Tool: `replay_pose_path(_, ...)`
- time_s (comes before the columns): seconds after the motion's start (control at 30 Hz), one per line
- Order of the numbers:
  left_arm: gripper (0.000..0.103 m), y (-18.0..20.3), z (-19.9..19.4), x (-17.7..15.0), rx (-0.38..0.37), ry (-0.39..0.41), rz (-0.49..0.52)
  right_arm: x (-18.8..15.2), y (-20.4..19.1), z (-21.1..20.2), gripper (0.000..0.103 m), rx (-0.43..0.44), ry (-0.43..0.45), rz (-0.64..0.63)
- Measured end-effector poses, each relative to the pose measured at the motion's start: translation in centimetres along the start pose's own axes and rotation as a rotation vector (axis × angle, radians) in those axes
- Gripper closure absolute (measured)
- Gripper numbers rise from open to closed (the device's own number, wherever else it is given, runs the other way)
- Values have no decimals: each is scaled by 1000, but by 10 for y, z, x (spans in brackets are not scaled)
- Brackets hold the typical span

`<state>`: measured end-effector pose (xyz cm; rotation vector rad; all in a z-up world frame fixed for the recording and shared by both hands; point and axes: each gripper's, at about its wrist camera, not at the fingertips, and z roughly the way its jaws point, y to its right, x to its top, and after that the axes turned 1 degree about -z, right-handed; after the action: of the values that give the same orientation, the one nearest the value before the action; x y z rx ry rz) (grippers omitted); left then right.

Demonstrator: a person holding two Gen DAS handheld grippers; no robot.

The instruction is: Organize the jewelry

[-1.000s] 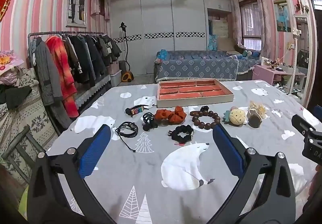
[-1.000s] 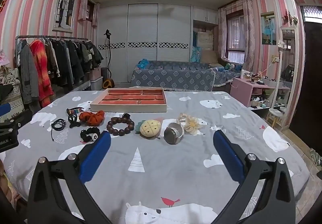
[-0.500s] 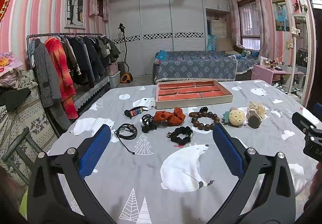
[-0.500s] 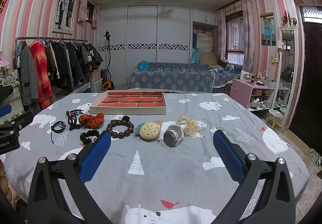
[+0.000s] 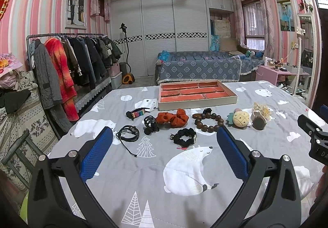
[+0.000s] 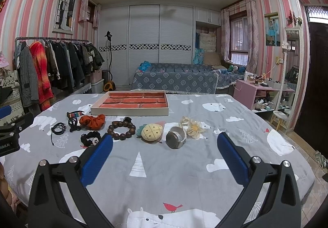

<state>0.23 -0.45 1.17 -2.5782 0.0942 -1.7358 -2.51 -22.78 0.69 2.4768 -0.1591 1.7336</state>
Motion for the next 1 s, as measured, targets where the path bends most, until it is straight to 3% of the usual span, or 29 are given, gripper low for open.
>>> replay_pose_path(1.0, 5, -2, 4, -1, 0, -1, -2, -1, 2, 0, 4, -6, -5, 4)
